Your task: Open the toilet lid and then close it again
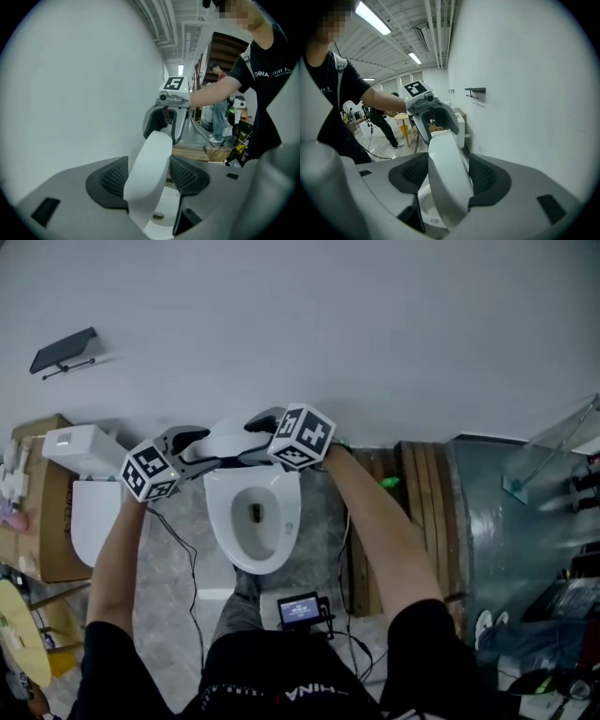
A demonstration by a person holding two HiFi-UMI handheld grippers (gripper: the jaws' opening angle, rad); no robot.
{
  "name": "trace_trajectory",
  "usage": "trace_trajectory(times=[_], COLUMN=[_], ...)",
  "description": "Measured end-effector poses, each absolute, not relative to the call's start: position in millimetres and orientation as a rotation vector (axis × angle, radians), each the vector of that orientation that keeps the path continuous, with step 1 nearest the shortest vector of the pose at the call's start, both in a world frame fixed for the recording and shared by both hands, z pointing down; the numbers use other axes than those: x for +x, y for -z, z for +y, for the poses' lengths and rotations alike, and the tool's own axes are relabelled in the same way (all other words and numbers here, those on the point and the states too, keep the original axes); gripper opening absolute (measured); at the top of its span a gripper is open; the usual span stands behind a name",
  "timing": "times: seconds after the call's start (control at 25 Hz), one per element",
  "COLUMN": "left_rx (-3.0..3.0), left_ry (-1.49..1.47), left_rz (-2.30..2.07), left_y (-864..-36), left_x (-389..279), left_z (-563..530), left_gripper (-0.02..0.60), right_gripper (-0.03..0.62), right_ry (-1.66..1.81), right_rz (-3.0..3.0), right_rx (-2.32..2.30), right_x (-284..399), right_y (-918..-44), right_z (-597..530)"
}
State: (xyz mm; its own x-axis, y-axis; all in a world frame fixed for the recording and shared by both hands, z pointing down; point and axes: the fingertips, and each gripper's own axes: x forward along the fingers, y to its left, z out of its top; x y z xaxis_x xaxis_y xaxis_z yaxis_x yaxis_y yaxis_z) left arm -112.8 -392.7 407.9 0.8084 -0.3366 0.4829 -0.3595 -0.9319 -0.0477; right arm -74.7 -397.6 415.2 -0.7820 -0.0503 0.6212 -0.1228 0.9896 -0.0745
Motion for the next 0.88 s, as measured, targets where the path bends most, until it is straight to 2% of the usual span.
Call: trace_trajectory(times=[0.56,0.88], left_rx=[2.836,2.794], left_ry=[-0.575,-0.51], left_rz=[-0.34,-0.37], left_y=[-381,-374], left_x=[-114,-117], left_z=[-487,-532], left_gripper=[0.278,0.278], right_gripper=[0.273,0.273], right_ry=[-0.276,-0.298], right_rz=[-2.487,-2.535], right_rx=[0.202,0.209], right_x=[-80,-83], right_y=[-385,-376], right_z=[-492,-537])
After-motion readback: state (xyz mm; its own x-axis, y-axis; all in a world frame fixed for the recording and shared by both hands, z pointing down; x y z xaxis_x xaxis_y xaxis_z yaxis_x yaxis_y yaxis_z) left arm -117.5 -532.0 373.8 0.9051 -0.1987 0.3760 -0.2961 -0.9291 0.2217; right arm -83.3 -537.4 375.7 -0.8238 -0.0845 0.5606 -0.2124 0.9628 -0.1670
